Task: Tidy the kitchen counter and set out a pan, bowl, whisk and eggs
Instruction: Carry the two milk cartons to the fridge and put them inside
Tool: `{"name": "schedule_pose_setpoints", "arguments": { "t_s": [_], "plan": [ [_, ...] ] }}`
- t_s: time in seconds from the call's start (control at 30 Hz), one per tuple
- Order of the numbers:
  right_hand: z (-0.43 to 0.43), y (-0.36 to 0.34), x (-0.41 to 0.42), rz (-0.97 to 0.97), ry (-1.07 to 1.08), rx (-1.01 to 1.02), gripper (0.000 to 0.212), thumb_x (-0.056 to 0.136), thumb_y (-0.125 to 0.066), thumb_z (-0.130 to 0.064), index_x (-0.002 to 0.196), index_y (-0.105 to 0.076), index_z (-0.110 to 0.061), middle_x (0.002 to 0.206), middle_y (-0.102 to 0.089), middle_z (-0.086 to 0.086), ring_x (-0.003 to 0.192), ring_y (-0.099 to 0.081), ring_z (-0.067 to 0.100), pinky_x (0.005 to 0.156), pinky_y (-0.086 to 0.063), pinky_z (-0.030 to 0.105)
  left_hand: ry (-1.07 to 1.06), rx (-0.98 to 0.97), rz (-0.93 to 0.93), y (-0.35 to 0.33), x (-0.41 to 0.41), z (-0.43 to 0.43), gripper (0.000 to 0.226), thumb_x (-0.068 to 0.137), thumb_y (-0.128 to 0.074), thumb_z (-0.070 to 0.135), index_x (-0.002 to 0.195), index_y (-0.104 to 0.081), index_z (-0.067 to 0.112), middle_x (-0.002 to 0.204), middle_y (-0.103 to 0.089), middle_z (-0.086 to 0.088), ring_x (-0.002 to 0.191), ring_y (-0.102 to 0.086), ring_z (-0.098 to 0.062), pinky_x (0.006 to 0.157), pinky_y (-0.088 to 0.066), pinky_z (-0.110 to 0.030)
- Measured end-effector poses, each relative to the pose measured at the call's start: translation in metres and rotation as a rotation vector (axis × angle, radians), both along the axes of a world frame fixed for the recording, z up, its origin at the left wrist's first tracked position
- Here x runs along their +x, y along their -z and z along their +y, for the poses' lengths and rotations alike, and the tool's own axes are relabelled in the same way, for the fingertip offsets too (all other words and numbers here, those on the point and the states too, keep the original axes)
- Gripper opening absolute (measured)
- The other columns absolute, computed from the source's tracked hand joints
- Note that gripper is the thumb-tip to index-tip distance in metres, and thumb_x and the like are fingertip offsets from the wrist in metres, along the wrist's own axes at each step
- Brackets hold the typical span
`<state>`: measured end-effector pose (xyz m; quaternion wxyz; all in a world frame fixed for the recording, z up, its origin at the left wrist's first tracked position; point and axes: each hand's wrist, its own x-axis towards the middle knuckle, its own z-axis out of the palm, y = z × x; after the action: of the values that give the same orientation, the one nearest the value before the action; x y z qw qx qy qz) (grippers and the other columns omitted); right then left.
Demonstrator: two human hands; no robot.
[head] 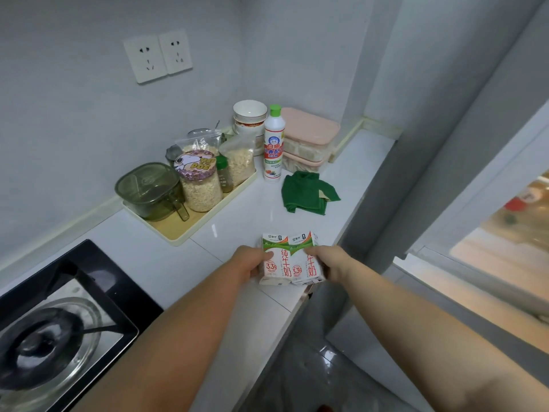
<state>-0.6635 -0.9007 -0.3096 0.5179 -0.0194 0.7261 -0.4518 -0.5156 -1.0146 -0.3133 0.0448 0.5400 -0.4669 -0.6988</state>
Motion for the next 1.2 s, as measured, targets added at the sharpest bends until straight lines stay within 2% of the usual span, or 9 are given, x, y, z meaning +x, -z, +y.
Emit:
{"name": "schedule_pose_setpoints", "arguments": {
  "t_s": [0.2,0.4,0.47,0.6,0.77,0.9,1.0,1.1,1.2],
  "plan": [
    [0.026,-0.024,-0.032,0.019,0.080,-0.067,0.023,0.089,-0.062,-0.006,0.111,-0.059,-0.001,0.108,-0.069,0.018,0.091,-0.069,0.032,0.076,-0.057,0.043,0.034,-0.028,0.119,-0.020,-0.034,0.015,0.017,0.083,-0.063,-0.006,0.100,-0.062,-0.004,0.113,-0.066,-0.022,0.098,-0.067,-0.033,0.085,-0.054,-0.042],
    [0.064,-0.052,-0.057,0.038,0.165,-0.143,0.024,0.092,-0.056,-0.010,0.116,-0.058,-0.005,0.105,-0.071,0.015,0.093,-0.069,0.032,0.074,-0.057,0.043,0.148,-0.117,0.226,-0.042,-0.070,0.033,0.010,0.085,-0.060,-0.007,0.089,-0.062,0.001,0.111,-0.067,-0.022,0.093,-0.066,-0.029,0.079,-0.056,-0.036],
    [0.078,-0.062,-0.065,0.044,0.181,-0.157,0.024,0.094,-0.054,-0.012,0.117,-0.058,-0.007,0.104,-0.072,0.013,0.093,-0.070,0.031,0.071,-0.057,0.041,0.207,-0.136,0.263,-0.050,-0.082,0.039,0.012,0.085,-0.059,-0.007,0.094,-0.063,0.001,0.112,-0.067,-0.022,0.095,-0.066,-0.029,0.082,-0.055,-0.037],
    [0.116,-0.083,-0.083,0.024,0.234,-0.229,0.020,0.096,-0.049,-0.011,0.114,-0.058,-0.006,0.101,-0.070,0.012,0.094,-0.068,0.030,0.072,-0.055,0.039,0.272,-0.106,0.347,-0.068,-0.107,0.060,0.037,0.083,-0.061,-0.007,0.119,-0.054,-0.003,0.109,-0.068,-0.019,0.087,-0.068,-0.024,0.064,-0.058,-0.027],
    [0.163,-0.104,-0.107,0.050,0.340,-0.315,0.023,0.095,-0.049,-0.015,0.116,-0.056,-0.009,0.106,-0.069,0.011,0.098,-0.066,0.029,0.070,-0.052,0.036,0.378,-0.118,0.458,-0.097,-0.140,0.091,0.041,0.083,-0.060,-0.010,0.122,-0.051,-0.001,0.116,-0.064,-0.019,0.095,-0.065,-0.028,0.082,-0.053,-0.036],
    [0.191,-0.115,-0.122,0.097,0.456,-0.420,0.024,0.094,-0.046,-0.016,0.114,-0.056,-0.009,0.101,-0.069,0.011,0.086,-0.067,0.026,0.072,-0.052,0.036,0.453,-0.163,0.505,-0.121,-0.166,0.116,0.044,0.083,-0.062,-0.008,0.124,-0.049,0.004,0.117,-0.064,-0.016,0.095,-0.065,-0.025,0.081,-0.053,-0.035],
    [0.206,-0.125,-0.127,0.143,0.528,-0.514,0.021,0.096,-0.045,-0.024,0.108,-0.060,-0.014,0.087,-0.073,0.007,0.073,-0.071,0.022,0.069,-0.055,0.037,0.512,-0.205,0.533,-0.139,-0.183,0.136,0.035,0.083,-0.063,-0.006,0.113,-0.052,0.010,0.111,-0.066,-0.012,0.094,-0.066,-0.024,0.076,-0.054,-0.031],
    [0.222,-0.133,-0.131,0.179,0.603,-0.542,0.023,0.097,-0.047,-0.031,0.106,-0.061,-0.016,0.085,-0.074,0.007,0.075,-0.070,0.024,0.077,-0.054,0.044,0.573,-0.247,0.539,-0.152,-0.197,0.151,0.031,0.083,-0.064,-0.004,0.107,-0.054,0.013,0.101,-0.068,-0.007,0.089,-0.068,-0.022,0.075,-0.056,-0.031],
    [0.243,-0.144,-0.137,0.199,0.676,-0.535,0.023,0.097,-0.047,-0.033,0.103,-0.061,-0.015,0.078,-0.074,0.006,0.065,-0.070,0.020,0.064,-0.056,0.035,0.630,-0.281,0.554,-0.166,-0.210,0.171,0.031,0.083,-0.065,-0.004,0.107,-0.053,0.013,0.100,-0.068,-0.007,0.088,-0.068,-0.022,0.079,-0.057,-0.034]
  ]
}}
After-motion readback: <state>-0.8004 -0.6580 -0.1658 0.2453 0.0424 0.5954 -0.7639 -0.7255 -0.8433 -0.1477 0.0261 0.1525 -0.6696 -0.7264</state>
